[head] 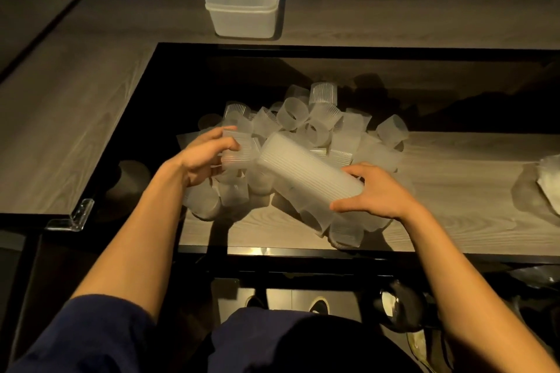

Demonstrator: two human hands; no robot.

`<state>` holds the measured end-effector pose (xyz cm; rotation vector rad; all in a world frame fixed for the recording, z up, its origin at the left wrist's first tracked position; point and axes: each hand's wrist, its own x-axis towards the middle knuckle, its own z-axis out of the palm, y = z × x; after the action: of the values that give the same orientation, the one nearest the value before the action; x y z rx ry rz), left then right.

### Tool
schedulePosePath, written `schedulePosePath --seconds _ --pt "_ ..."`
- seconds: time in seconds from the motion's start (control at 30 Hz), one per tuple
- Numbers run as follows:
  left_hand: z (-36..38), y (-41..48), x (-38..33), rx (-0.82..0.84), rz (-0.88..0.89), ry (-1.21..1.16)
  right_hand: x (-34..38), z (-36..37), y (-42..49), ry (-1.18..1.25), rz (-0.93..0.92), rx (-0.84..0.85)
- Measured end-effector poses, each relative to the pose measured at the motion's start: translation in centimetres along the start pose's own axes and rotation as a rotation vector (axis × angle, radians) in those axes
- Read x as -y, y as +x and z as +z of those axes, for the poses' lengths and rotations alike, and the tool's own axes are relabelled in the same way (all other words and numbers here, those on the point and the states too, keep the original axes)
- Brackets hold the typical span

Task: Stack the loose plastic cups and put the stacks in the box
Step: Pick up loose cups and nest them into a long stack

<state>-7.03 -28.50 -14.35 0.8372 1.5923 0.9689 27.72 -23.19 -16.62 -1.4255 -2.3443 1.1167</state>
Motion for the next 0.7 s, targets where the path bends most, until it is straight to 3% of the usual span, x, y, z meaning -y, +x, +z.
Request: schedulePosePath --seconds 0.23,0.4,0.47,0.53,0.6,0.7 --pt "1.5 -0.7 -0.7 0.149 -0.020 0.097 1.0 0.0 0.9 -0.090 -0.074 0.087" --pt "2.8 -1.1 -0.9 0.289 -0.068 -0.028 1.6 -0.2 1.5 -0.103 -0.110 0.080" --pt "3.0 -0.1 -0.4 0.207 -0.050 -0.111 1.3 -0.3 1.6 -0.089 -0.090 0.038" --pt "2.9 1.1 0.5 -0.013 -0.024 -0.140 0.8 -0.4 1.7 -0.065 -0.054 -0.032" --pt "2.5 2.3 2.2 -0.195 0.026 0.043 0.3 -0.6 1.7 -0.056 -0.016 -0.106" --pt "2.5 3.2 5.1 -0.183 0.065 0.415 -0.1 -1.2 1.4 -0.053 0.029 -0.160"
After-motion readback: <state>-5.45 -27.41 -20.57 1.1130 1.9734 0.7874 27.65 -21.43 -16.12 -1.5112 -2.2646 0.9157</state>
